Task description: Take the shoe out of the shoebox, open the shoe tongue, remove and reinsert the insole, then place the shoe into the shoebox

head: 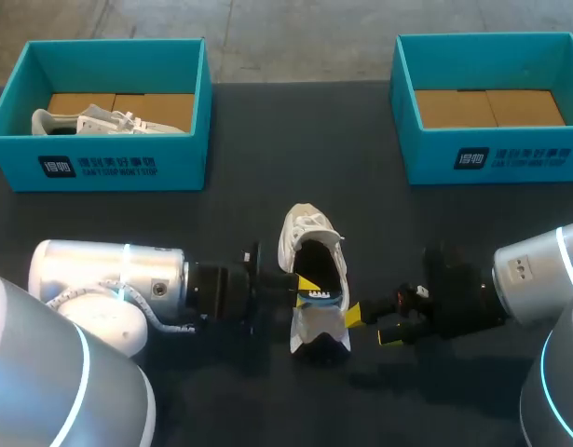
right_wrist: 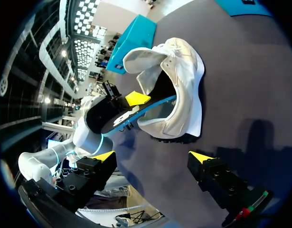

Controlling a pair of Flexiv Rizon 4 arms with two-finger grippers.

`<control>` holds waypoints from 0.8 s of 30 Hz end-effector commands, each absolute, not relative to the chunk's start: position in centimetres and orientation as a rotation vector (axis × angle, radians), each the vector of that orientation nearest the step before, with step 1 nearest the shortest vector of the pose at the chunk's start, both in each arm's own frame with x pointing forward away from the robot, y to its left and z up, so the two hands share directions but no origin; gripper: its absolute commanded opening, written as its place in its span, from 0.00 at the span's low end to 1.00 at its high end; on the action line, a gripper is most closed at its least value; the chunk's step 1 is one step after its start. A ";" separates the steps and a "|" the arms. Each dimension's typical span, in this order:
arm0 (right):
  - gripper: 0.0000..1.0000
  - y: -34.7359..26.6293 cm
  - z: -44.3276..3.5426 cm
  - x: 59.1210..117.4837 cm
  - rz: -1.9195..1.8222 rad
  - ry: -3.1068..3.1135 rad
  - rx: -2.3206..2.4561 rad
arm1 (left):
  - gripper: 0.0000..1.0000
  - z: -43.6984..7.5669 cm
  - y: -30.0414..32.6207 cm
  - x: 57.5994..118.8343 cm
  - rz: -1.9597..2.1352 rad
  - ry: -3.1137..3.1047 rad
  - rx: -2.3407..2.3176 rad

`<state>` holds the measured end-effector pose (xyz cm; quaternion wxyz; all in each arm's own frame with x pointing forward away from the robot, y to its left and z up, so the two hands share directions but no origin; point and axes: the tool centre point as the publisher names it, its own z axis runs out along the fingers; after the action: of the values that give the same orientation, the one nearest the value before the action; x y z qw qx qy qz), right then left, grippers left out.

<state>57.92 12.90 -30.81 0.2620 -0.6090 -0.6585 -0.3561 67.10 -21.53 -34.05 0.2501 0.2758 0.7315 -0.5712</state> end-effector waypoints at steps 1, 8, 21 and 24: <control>1.00 13.1 -30.8 57.9 -0.962 -1.784 -1.652 | 0.00 -34.7 -22.3 67.3 -1.541 1.990 0.743; 1.00 13.1 -30.8 57.9 -0.962 -1.784 -1.652 | 0.00 -35.2 -22.5 67.9 -1.516 1.991 0.738; 1.00 13.1 -30.8 57.9 -0.962 -1.784 -1.652 | 0.12 -34.7 -22.3 68.0 -1.535 1.977 0.692; 1.00 13.1 -30.8 57.9 -0.962 -1.784 -1.652 | 0.24 -34.5 -22.2 67.7 -1.544 1.968 0.679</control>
<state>57.92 12.90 -30.81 0.2620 -0.6090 -0.6585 -0.3561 68.03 -22.25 -34.44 0.2673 0.2544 0.7326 -0.5720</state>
